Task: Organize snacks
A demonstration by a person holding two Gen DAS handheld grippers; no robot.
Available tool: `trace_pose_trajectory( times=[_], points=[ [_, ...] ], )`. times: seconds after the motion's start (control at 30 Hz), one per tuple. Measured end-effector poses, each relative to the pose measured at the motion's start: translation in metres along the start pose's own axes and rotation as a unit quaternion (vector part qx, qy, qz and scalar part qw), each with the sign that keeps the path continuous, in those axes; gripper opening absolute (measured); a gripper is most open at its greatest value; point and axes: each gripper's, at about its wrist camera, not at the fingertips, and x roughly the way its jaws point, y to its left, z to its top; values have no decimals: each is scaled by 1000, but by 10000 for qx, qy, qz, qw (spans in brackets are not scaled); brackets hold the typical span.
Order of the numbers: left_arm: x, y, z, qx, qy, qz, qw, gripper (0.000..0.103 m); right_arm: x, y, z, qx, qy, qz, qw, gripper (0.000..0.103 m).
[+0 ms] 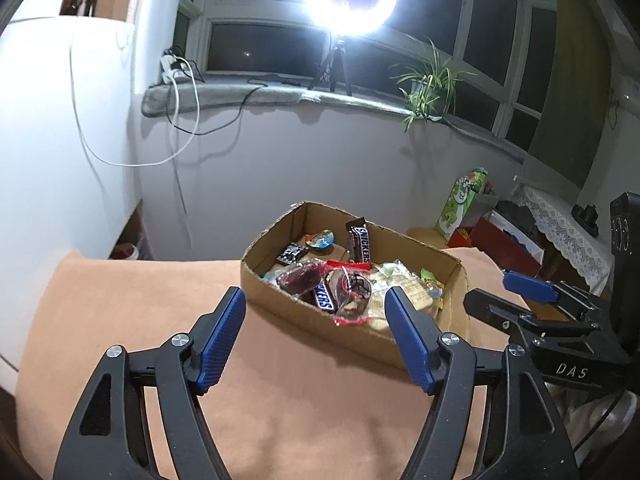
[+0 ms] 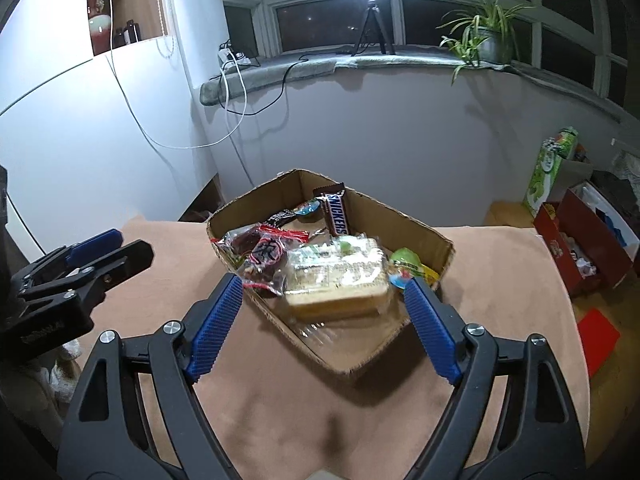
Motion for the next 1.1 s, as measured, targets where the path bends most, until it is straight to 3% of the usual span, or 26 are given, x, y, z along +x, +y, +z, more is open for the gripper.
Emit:
trace_pose_trajectory(
  times=[0.1, 1.1],
  points=[
    [-9, 0, -4, -1, -63, 47, 10000, 73, -13, -1, -3, 59, -179, -101, 9998, 102],
    [-30, -14, -8, 131, -228, 324, 9991, 73, -30, -7, -5, 27, -258, -233, 9994, 102]
  ],
)
